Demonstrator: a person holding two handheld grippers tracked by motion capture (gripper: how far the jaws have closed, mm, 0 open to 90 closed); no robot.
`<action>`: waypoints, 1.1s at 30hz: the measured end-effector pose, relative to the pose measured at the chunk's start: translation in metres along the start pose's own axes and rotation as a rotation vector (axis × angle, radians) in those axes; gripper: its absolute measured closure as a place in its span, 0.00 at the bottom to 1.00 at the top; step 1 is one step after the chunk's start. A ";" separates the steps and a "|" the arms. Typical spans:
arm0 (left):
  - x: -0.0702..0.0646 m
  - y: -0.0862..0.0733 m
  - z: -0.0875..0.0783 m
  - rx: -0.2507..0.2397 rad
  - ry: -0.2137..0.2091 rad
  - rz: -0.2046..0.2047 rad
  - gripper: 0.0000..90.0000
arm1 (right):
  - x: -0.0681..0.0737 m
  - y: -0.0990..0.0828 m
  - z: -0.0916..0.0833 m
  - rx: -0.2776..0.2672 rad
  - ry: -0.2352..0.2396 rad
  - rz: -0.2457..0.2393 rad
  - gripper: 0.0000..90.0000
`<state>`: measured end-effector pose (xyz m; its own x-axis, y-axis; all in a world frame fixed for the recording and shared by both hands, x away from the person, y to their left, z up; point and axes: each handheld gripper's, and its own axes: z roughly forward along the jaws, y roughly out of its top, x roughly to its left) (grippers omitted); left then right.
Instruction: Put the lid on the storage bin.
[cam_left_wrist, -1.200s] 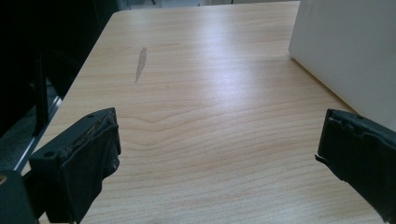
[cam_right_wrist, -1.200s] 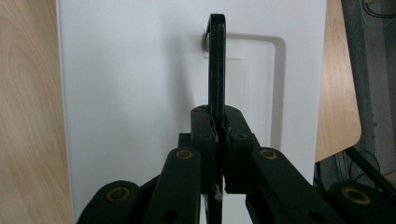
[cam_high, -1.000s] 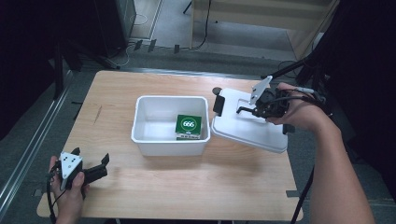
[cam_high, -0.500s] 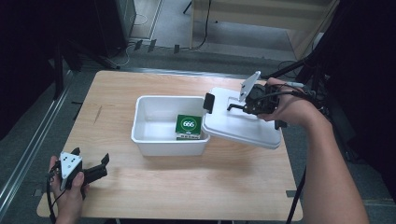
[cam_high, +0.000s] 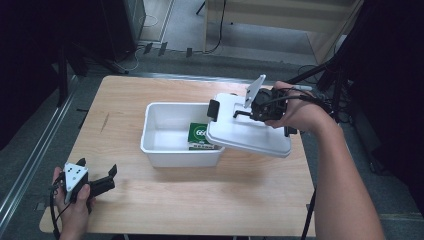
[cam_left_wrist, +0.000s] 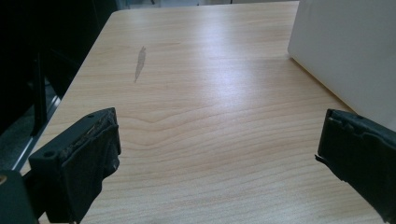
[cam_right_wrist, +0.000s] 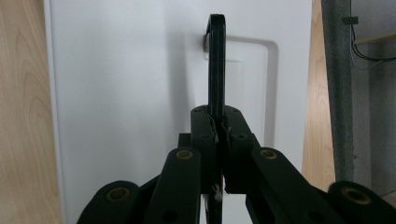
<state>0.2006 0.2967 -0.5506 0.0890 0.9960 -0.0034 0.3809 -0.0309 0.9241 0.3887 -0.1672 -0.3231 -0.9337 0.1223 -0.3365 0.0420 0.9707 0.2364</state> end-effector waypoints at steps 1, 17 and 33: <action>0.000 0.000 0.000 -0.001 0.000 -0.001 0.00 | 0.001 0.002 0.000 0.003 -0.001 0.003 0.95; 0.001 0.000 0.000 -0.002 -0.004 -0.005 0.00 | 0.006 0.041 0.010 -0.015 0.020 -0.061 0.95; 0.001 0.000 0.000 -0.001 -0.005 -0.006 0.00 | 0.011 0.076 0.016 -0.032 0.037 -0.110 0.95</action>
<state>0.2006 0.2974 -0.5506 0.0912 0.9958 -0.0103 0.3802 -0.0253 0.9245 0.3870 -0.0884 -0.3236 -0.9445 0.0068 -0.3284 -0.0727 0.9707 0.2292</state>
